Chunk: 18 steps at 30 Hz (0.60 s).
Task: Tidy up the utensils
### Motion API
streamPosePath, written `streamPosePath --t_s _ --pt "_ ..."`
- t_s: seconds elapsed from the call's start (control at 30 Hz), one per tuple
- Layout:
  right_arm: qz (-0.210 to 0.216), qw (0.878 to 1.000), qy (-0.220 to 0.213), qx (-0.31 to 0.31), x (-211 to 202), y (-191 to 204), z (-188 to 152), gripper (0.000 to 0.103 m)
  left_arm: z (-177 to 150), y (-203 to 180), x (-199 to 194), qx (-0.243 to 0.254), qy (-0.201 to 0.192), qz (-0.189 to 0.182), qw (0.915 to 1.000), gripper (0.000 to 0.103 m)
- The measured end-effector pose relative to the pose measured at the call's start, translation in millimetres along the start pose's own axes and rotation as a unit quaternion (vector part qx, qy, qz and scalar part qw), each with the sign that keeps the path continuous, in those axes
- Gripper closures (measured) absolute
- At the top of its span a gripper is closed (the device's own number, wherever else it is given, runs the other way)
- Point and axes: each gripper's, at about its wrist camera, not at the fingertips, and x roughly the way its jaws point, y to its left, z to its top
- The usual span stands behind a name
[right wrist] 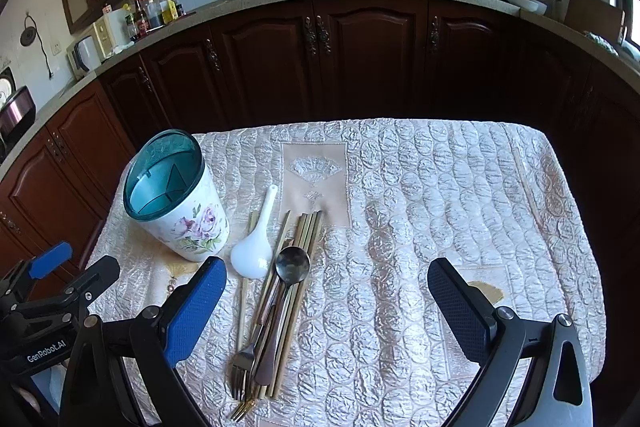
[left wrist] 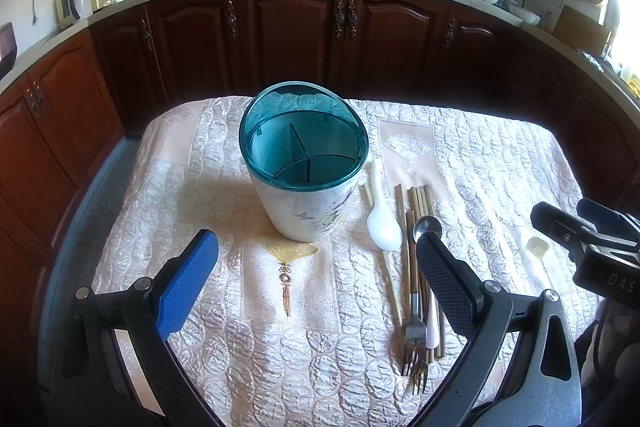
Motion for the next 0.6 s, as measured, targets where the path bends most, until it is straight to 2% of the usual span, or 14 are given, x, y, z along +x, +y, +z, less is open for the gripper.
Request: streamPosePath --t_s 0.6 --pt "0.003 1.0 0.014 -0.013 9.3 1.6 -5.9 0.003 -1.8 0.3 7.9 -0.003 0.01 -0.001 0.9999 0.003"
